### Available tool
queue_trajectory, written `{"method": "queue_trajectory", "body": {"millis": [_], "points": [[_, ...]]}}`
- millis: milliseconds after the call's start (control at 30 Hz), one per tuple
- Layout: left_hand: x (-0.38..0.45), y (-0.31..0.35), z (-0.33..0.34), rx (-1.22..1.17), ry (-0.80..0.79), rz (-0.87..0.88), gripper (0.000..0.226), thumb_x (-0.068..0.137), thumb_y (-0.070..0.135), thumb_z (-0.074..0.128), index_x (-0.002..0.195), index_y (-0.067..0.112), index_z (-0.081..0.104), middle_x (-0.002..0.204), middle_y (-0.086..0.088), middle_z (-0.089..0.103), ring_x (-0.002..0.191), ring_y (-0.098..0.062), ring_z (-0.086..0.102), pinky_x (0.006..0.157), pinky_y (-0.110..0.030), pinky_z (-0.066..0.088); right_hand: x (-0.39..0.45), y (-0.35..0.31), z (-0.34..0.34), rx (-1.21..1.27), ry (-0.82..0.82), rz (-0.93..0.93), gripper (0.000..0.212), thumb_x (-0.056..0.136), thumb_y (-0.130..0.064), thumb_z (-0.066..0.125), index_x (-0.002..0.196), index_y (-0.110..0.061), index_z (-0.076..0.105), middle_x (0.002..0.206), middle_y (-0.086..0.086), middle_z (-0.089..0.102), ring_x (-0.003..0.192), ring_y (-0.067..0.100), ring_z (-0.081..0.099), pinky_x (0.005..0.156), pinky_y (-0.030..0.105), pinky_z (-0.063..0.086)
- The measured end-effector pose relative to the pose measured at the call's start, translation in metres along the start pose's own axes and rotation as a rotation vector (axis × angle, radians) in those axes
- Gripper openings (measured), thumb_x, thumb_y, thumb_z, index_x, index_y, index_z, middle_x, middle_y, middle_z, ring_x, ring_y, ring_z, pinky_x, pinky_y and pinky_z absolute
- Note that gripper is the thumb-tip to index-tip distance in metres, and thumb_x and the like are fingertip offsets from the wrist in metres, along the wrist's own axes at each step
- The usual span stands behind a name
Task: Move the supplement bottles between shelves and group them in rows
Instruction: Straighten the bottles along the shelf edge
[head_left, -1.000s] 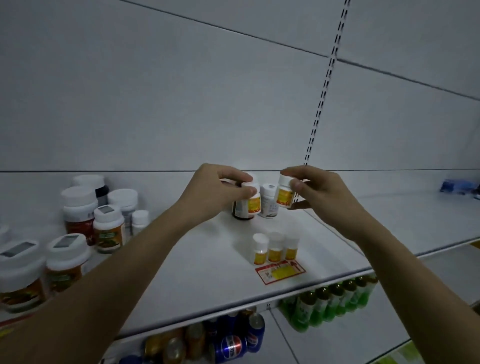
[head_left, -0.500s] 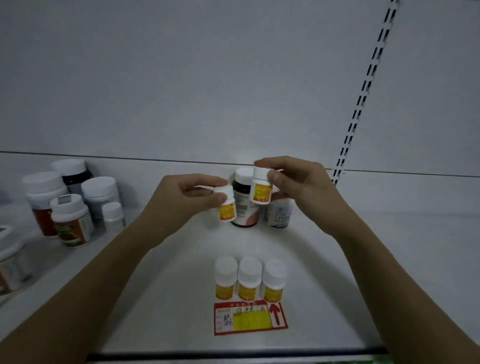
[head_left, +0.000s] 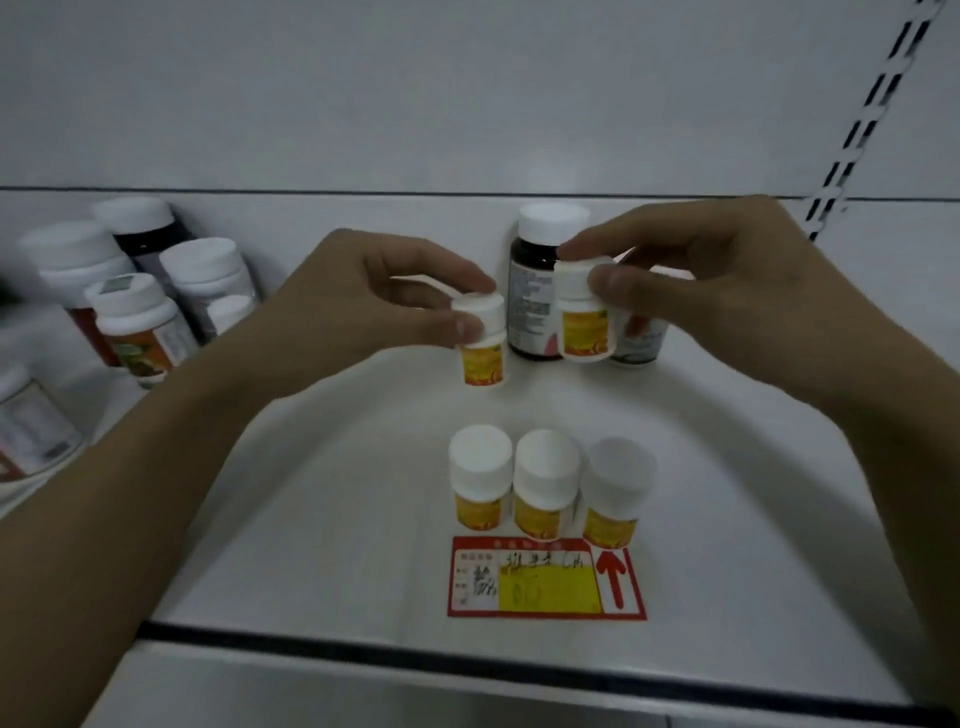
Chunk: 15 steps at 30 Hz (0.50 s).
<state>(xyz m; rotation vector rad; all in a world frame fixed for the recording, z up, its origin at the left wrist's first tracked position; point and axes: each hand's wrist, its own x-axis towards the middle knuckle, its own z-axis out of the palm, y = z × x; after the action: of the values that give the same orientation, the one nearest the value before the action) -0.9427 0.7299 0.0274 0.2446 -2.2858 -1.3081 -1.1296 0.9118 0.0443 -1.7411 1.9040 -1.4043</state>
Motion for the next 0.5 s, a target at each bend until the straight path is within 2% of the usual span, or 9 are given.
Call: {"method": "queue_trajectory", "body": {"millis": [67, 167, 233, 367, 500], "points": [[-0.002, 0.002, -0.002, 0.0, -0.044, 0.002, 0.031, 0.065, 0.028, 0.085, 0.094, 0.032, 0.076, 0.101, 0.003, 0.076, 0.091, -0.017, 0.073, 0.077, -0.02, 0.056, -0.002, -0.008, 0.005, 0.003, -0.052, -0.01, 0.018, 0.087, -0.022, 0.068, 0.099, -0.032, 0.076, 0.098, -0.012, 0.073, 0.089, 0.009, 0.069, 0.08, 0.028, 0.059], [-0.005, 0.002, -0.001, -0.015, -0.107, -0.023, 0.032, 0.064, 0.021, 0.084, 0.095, 0.025, 0.076, 0.101, -0.001, 0.075, 0.093, -0.021, 0.072, 0.075, -0.022, 0.056, -0.003, -0.016, 0.008, -0.023, -0.142, -0.008, 0.021, 0.08, -0.03, 0.069, 0.1, -0.035, 0.076, 0.096, -0.017, 0.072, 0.091, 0.007, 0.069, 0.084, 0.025, 0.058], [-0.005, 0.001, -0.001, -0.005, -0.132, -0.033, 0.035, 0.063, 0.022, 0.082, 0.097, 0.021, 0.075, 0.101, -0.001, 0.075, 0.094, -0.022, 0.072, 0.075, -0.022, 0.056, -0.005, -0.017, 0.007, -0.008, -0.146, -0.012, 0.024, 0.078, -0.032, 0.07, 0.101, -0.036, 0.075, 0.101, -0.017, 0.072, 0.094, 0.008, 0.069, 0.084, 0.023, 0.057], [-0.004, -0.001, 0.002, 0.035, -0.21, -0.048, 0.035, 0.064, 0.03, 0.088, 0.097, 0.028, 0.076, 0.102, 0.004, 0.075, 0.095, -0.014, 0.071, 0.075, -0.018, 0.055, -0.011, -0.009, 0.006, 0.077, -0.112, 0.032, 0.027, 0.074, -0.032, 0.073, 0.102, -0.032, 0.075, 0.104, -0.011, 0.073, 0.094, 0.013, 0.069, 0.081, 0.027, 0.059], [-0.003, -0.008, 0.004, 0.072, -0.284, -0.09, 0.036, 0.064, 0.031, 0.086, 0.099, 0.032, 0.075, 0.103, 0.004, 0.075, 0.098, -0.012, 0.071, 0.079, -0.017, 0.055, -0.01, -0.003, 0.009, -0.04, -0.199, 0.086, 0.034, 0.071, -0.036, 0.069, 0.105, -0.037, 0.074, 0.094, -0.014, 0.071, 0.089, 0.009, 0.069, 0.085, 0.033, 0.057]]}}
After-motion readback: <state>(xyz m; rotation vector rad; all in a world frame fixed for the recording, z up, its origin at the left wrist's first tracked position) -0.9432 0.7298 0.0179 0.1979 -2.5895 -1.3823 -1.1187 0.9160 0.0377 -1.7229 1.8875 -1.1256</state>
